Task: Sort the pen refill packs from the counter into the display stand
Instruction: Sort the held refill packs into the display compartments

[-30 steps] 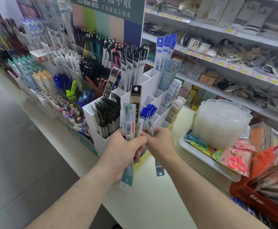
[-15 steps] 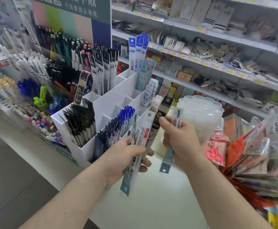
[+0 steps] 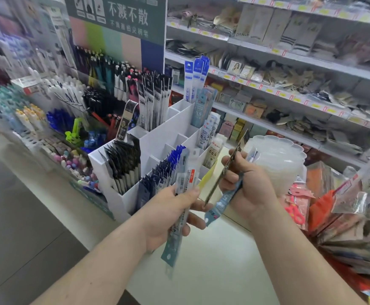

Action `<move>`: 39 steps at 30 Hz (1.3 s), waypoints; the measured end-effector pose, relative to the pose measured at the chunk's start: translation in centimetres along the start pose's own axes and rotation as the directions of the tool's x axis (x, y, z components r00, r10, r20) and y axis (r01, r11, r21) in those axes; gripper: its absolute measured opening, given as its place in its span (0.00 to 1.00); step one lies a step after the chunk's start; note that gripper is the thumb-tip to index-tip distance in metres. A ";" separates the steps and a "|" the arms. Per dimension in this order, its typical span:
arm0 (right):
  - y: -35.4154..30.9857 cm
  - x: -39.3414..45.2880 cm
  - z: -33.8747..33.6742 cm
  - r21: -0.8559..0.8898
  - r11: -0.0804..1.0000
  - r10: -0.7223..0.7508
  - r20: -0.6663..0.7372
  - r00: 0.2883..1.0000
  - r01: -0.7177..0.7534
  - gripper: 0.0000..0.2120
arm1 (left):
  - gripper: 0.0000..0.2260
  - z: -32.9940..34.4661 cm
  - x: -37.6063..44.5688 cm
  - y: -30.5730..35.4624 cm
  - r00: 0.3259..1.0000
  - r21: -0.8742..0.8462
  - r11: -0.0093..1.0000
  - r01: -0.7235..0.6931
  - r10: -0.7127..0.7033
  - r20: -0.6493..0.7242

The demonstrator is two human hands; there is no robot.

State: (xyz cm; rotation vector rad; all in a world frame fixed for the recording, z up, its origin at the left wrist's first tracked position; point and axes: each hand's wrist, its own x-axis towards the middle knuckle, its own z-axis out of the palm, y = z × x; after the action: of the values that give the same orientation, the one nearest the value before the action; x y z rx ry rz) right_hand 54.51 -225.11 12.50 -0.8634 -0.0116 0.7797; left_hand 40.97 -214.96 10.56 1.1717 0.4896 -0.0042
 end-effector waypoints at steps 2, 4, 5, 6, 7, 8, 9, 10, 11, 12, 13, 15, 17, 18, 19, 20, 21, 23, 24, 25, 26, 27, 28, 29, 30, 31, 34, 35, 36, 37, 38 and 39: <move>0.5 -0.1 0.3 -0.023 0.999 0.024 0.042 0.999 -0.023 0.09 | 0.12 0.1 -0.4 0.0 1.000 0.012 1.000 -0.010 0.010 0.021; 0.8 -0.2 0.7 -0.066 0.998 0.025 0.051 0.998 -0.022 0.06 | 0.07 -0.2 -0.8 0.1 1.000 0.021 0.999 -0.023 0.023 0.014; 0.8 -0.2 0.9 -0.086 0.996 0.022 0.052 0.998 -0.018 0.05 | 0.07 -0.3 -1.0 0.1 0.999 0.031 0.999 -0.033 0.033 0.008; 0.7 -0.3 1.1 -0.103 0.995 0.021 0.059 0.998 -0.015 0.05 | 0.07 -0.5 -1.3 0.2 0.999 0.041 0.998 -0.048 0.048 -0.005; 0.7 -0.3 1.3 -0.112 0.994 0.022 0.071 0.997 -0.014 0.06 | 0.07 -0.7 -1.4 0.2 0.997 0.051 0.996 -0.068 0.069 -0.025; 0.7 -0.4 1.5 -0.123 0.992 0.023 0.086 0.996 -0.012 0.06 | 0.08 -0.8 -1.6 0.2 0.994 0.058 0.994 -0.090 0.093 -0.054; 0.7 -0.4 1.6 -0.133 0.991 0.023 0.097 0.995 -0.010 0.05 | 0.10 -0.9 -1.7 0.2 0.989 0.063 0.992 -0.110 0.116 -0.088; 0.7 -0.5 1.8 -0.142 0.990 0.024 0.113 0.993 -0.008 0.05 | 0.13 -1.0 -1.9 0.2 0.982 0.068 0.989 -0.131 0.139 -0.126; 0.7 -0.5 1.9 -0.139 0.990 0.025 0.132 0.991 -0.007 0.09 | 0.15 -1.1 -2.0 0.2 0.974 0.083 0.985 -0.150 0.161 -0.162; 0.7 -0.5 2.0 -0.135 0.991 0.025 0.155 0.988 -0.003 0.14 | 0.15 -1.2 -2.1 0.2 0.964 0.101 0.981 -0.164 0.181 -0.195; 0.6 -0.5 2.1 -0.125 0.992 0.022 0.178 0.984 0.001 0.17 | 0.15 -1.4 -2.3 0.2 0.955 0.115 0.978 -0.175 0.197 -0.220; 0.5 -0.4 2.3 -0.108 0.994 0.015 0.232 0.973 0.010 0.21 | 0.15 -1.8 -2.8 0.4 0.946 0.111 0.974 -0.196 0.218 -0.241; 0.4 -0.3 2.6 -0.095 0.995 0.011 0.288 0.958 0.017 0.25 | 0.14 -2.2 -3.3 0.6 0.942 0.075 0.974 -0.215 0.227 -0.248; 0.4 -0.3 2.8 -0.091 0.996 0.010 0.322 0.947 0.021 0.26 | 0.14 -2.4 -3.6 0.8 0.941 0.062 0.974 -0.220 0.228 -0.251; 0.4 -0.1 2.9 -0.096 0.995 0.010 0.358 0.934 0.026 0.27 | 0.13 -2.6 -3.9 1.0 0.941 0.055 0.974 -0.220 0.227 -0.250; 0.4 0.0 3.1 -0.114 0.993 0.010 0.400 0.916 0.039 0.26 | 0.13 -2.8 -4.2 1.2 0.943 0.043 0.976 -0.215 0.219 -0.249; 0.4 0.1 3.4 -0.140 0.988 0.010 0.448 0.894 0.060 0.24 | 0.13 -3.1 -4.4 1.4 0.948 0.021 0.979 -0.204 0.203 -0.246; 0.5 0.3 4.2 -0.228 0.965 0.008 0.519 0.855 0.129 0.18 | 0.13 -3.7 -4.9 1.9 0.957 -0.038 0.982 -0.184 0.171 -0.234; 0.4 0.5 4.7 -0.287 0.941 -0.002 0.522 0.853 0.178 0.14 | 0.12 -4.1 -5.2 2.1 0.958 -0.061 0.981 -0.185 0.166 -0.234; 0.3 0.6 5.4 -0.339 0.914 -0.026 0.497 0.867 0.222 0.09 | 0.12 -4.5 -5.5 2.4 0.955 -0.075 0.978 -0.195 0.171 -0.243; 0.1 0.7 6.1 -0.378 0.887 -0.071 0.456 0.887 0.265 0.08 | 0.10 -4.9 -5.9 2.7 0.948 -0.080 0.974 -0.210 0.183 -0.259; -0.1 0.9 6.8 -0.395 0.868 -0.122 0.414 0.902 0.299 0.09 | 0.09 -5.2 -6.2 2.9 0.940 -0.077 0.970 -0.229 0.200 -0.278; -0.4 1.0 7.7 -0.390 0.859 -0.180 0.377 0.909 0.332 0.10 | 0.08 -5.6 -6.5 3.1 0.929 -0.070 0.966 -0.248 0.217 -0.299; -0.8 1.1 8.6 -0.370 0.858 -0.236 0.331 0.914 0.356 0.10 | 0.08 -6.0 -6.7 3.3 0.916 -0.059 0.962 -0.267 0.234 -0.325; -1.2 1.4 9.6 -0.354 0.855 -0.291 0.278 0.915 0.380 0.11 | 0.08 -6.3 -6.9 3.5 0.899 -0.047 0.957 -0.287 0.252 -0.357; -1.5 1.6 10.5 -0.352 0.844 -0.342 0.228 0.911 0.405 0.10 | 0.08 -6.7 -7.0 3.5 0.880 -0.037 0.951 -0.307 0.269 -0.392; -1.3 2.3 13.1 -0.443 0.747 -0.459 0.194 0.867 0.495 0.10 | 0.10 -7.5 -6.8 3.5 0.827 -0.030 0.933 -0.359 0.303 -0.473; -0.9 2.4 13.8 -0.484 0.710 -0.475 0.208 0.855 0.512 0.10 | 0.10 -7.7 -6.8 3.4 0.815 -0.027 0.927 -0.374 0.315 -0.487; -0.5 2.6 14.3 -0.529 0.668 -0.486 0.223 0.845 0.524 0.10 | 0.10 -7.8 -6.7 3.3 0.805 -0.022 0.921 -0.388 0.327 -0.495; 0.0 2.8 14.7 -0.575 0.620 -0.494 0.243 0.835 0.534 0.11 | 0.10 -7.8 -6.7 3.2 0.799 -0.019 0.916 -0.400 0.338 -0.498; 0.5 2.9 15.0 -0.620 0.567 -0.499 0.264 0.826 0.541 0.12 | 0.11 -7.9 -6.6 3.2 0.794 -0.019 0.912 -0.411 0.347 -0.499; 1.0 3.0 15.2 -0.662 0.517 -0.496 0.286 0.820 0.543 0.12 | 0.11 -7.9 -6.6 3.1 0.789 -0.016 0.907 -0.420 0.356 -0.501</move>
State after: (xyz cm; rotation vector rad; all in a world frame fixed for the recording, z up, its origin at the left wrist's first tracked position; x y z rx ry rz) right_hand 51.41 -212.53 21.12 -1.5019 -0.6643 0.1826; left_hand 32.91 -208.36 13.42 1.1261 0.6723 0.6939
